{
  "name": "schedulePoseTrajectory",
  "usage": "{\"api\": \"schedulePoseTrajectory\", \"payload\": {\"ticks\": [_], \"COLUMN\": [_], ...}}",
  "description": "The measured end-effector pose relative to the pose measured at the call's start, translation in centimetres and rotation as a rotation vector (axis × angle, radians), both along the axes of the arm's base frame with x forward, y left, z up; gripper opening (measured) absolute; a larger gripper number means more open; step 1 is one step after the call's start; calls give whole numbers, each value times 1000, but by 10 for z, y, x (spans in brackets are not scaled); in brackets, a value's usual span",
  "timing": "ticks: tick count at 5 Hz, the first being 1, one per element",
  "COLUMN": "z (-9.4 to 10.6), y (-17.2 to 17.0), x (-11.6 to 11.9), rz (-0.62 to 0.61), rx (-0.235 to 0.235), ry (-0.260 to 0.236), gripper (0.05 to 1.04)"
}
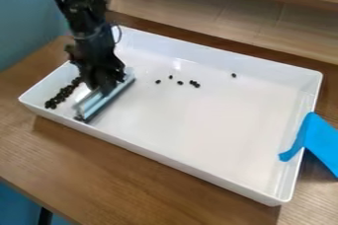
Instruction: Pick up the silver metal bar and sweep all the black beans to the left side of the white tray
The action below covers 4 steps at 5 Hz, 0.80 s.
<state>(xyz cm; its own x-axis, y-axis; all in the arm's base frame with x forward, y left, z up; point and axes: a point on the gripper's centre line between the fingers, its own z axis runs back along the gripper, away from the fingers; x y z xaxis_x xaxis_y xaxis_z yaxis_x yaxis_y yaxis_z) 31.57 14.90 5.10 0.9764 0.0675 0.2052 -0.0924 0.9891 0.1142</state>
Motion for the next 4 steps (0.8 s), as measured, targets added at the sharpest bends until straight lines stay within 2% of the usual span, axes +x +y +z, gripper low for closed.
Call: {"api": "schedulePoseTrajectory", "payload": {"ticks": [1,2,4], "z": [14,24,60], "y": [61,75,73], "x": [-13,-7,2], "rz": [26,-16,-21], "rx": [-6,-39,-151], "ry": [25,19,-8], "gripper": [340,340,340]}}
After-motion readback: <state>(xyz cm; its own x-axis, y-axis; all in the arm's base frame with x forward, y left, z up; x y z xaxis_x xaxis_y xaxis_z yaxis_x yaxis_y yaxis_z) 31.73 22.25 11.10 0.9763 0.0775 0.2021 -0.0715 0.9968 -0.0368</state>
